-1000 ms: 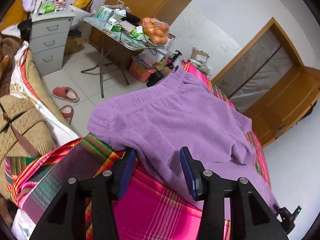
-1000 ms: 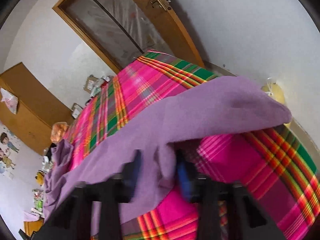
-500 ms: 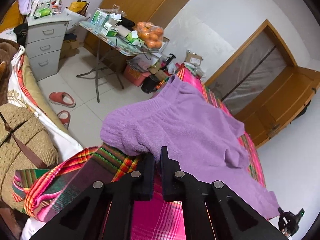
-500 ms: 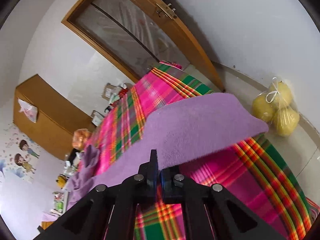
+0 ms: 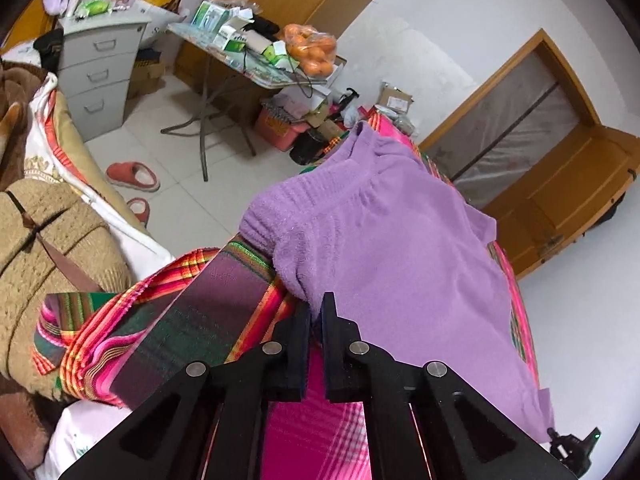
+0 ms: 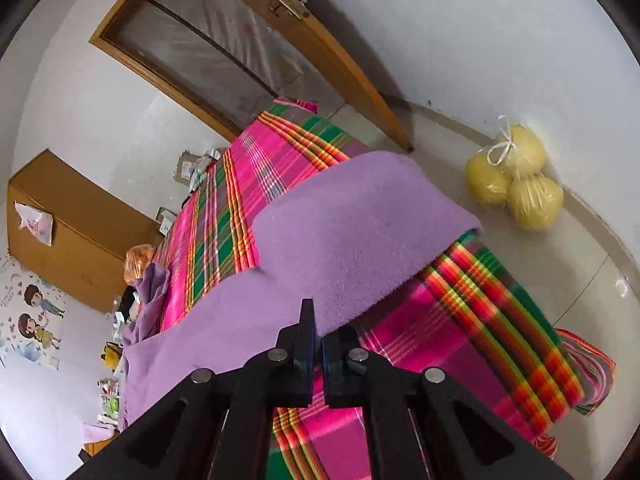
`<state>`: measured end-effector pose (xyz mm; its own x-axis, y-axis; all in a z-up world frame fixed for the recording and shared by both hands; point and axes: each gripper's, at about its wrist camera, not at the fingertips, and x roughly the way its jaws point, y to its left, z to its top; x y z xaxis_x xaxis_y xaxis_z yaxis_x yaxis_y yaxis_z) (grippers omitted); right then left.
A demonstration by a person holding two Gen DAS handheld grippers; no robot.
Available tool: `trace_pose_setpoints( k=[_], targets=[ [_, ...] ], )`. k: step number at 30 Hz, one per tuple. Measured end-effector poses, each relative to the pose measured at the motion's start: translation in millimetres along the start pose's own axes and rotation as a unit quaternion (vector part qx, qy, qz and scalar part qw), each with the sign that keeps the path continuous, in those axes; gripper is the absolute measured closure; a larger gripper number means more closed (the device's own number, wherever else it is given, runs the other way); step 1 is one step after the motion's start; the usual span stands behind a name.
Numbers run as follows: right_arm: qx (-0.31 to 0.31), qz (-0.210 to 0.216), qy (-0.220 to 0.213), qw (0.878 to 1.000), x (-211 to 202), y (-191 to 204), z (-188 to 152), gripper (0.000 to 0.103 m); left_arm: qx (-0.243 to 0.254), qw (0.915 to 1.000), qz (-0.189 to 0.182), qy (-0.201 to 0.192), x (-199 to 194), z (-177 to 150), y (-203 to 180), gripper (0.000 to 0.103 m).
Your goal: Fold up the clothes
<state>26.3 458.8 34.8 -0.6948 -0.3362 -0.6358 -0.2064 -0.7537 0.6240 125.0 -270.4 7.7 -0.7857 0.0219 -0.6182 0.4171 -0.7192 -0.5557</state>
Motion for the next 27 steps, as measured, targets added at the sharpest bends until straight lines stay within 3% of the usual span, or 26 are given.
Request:
trace_pose_setpoints(
  k=[3,9,12,15,17,21,24,25,26,27],
  targets=[
    [-0.009,-0.010,0.000,1.000,-2.2,-0.9,-2.1,0.100,0.015,0.9998,0.000,-0.013,-9.5,-2.3,-4.6,0.098],
    [0.000,-0.031,0.020,0.999,11.4,-16.9,-9.0,0.100,-0.005,0.9999,-0.005,0.013,0.4,-9.1,16.0,0.098],
    [0.007,-0.022,0.020,1.000,11.9,-21.3,-10.8,0.100,-0.009,0.9997,-0.017,0.011,-1.2,-7.1,18.1,0.095],
    [0.017,-0.007,0.015,1.000,9.4,-22.6,-11.8,0.090,-0.020,0.9996,-0.016,-0.006,-1.7,-1.4,22.5,0.078],
    [0.019,0.003,0.009,1.000,7.9,-21.6,-14.2,0.081,-0.028,0.9993,-0.014,-0.020,-1.7,2.7,25.7,0.073],
    [0.001,0.001,0.004,1.000,10.1,-11.2,-18.1,0.074,-0.046,0.9983,-0.018,-0.032,6.5,16.4,35.4,0.071],
    [-0.005,-0.002,0.004,1.000,13.2,-6.0,-19.4,0.075,-0.047,0.9981,-0.018,-0.036,10.8,22.6,37.1,0.074],
    [-0.008,-0.005,0.004,1.000,14.5,-5.0,-19.3,0.081,-0.046,0.9981,-0.014,-0.037,11.1,23.0,36.8,0.078],
    [-0.010,-0.008,0.004,1.000,15.8,-4.0,-19.2,0.094,-0.046,0.9982,-0.011,-0.038,10.9,23.5,37.0,0.088],
    [-0.013,-0.010,0.004,1.000,16.9,-2.9,-18.6,0.098,-0.045,0.9982,-0.008,-0.039,10.7,24.1,37.2,0.092]
  ],
)
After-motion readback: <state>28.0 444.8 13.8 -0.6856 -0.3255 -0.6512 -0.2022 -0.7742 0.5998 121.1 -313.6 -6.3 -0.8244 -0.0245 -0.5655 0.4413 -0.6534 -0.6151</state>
